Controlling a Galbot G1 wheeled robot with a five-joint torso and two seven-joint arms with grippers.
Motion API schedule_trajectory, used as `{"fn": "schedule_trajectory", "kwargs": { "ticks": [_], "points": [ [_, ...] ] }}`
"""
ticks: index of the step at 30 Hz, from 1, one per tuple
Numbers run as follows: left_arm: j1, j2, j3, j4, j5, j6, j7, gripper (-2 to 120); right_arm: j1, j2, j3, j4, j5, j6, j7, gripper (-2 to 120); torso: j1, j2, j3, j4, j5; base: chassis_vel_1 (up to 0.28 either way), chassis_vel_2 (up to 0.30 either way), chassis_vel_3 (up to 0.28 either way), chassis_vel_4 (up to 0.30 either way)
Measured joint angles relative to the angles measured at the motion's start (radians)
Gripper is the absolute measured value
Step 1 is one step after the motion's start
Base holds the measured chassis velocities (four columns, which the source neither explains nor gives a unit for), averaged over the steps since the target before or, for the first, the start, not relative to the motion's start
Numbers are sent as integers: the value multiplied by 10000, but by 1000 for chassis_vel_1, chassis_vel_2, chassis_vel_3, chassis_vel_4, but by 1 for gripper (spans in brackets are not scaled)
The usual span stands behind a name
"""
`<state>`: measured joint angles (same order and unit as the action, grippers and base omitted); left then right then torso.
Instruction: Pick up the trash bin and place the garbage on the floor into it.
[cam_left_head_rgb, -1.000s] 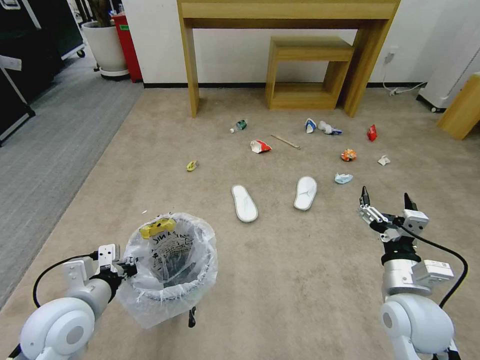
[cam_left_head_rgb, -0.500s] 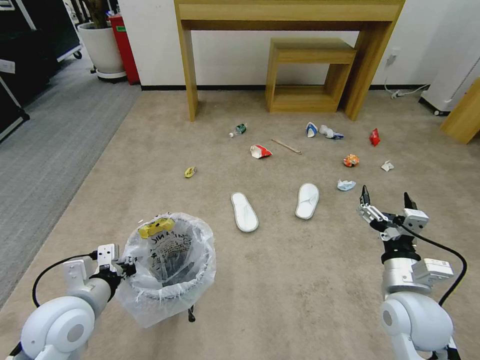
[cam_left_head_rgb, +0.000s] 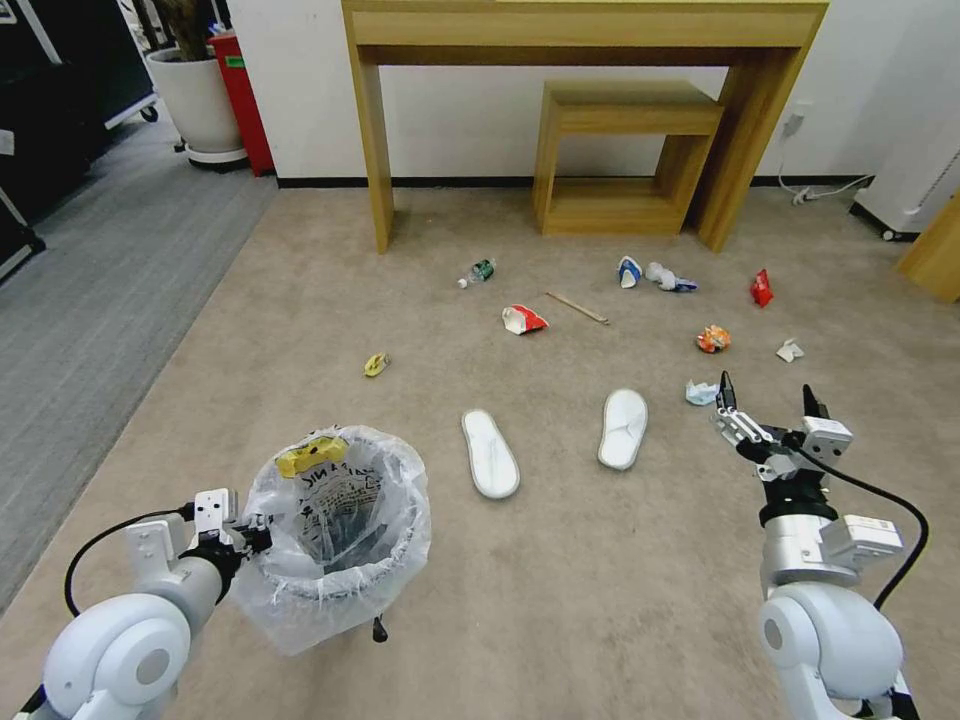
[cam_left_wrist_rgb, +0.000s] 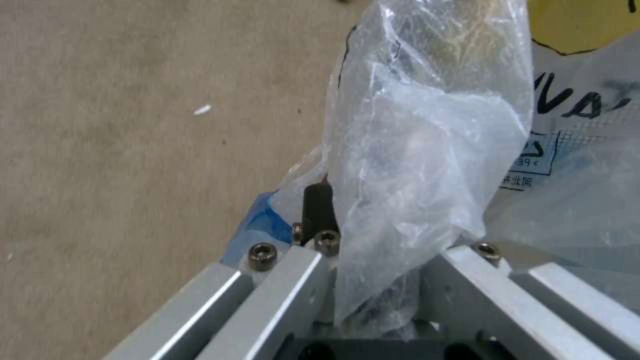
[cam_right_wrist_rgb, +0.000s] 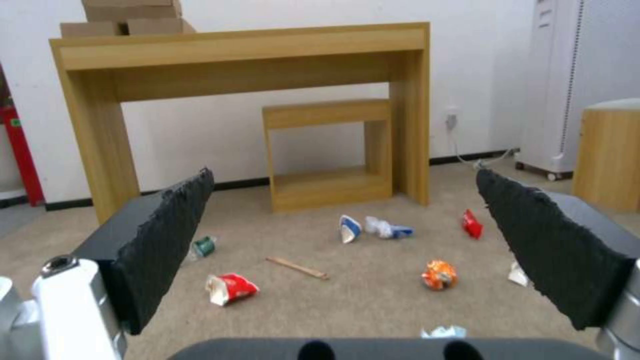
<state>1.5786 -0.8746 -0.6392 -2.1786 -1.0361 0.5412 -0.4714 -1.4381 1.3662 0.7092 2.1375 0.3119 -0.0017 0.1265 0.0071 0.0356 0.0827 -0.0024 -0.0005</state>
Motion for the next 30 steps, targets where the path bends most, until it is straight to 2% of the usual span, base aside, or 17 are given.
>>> {"fn": "schedule_trajectory", "kwargs": {
  "ticks": [30],
  "points": [
    [-7,29,41,56,58,-48,26,1,-9,42,-30,-41,-117,134,-37,100,1,0,0,0,-2,-146,151,152,-147]
  ]
}}
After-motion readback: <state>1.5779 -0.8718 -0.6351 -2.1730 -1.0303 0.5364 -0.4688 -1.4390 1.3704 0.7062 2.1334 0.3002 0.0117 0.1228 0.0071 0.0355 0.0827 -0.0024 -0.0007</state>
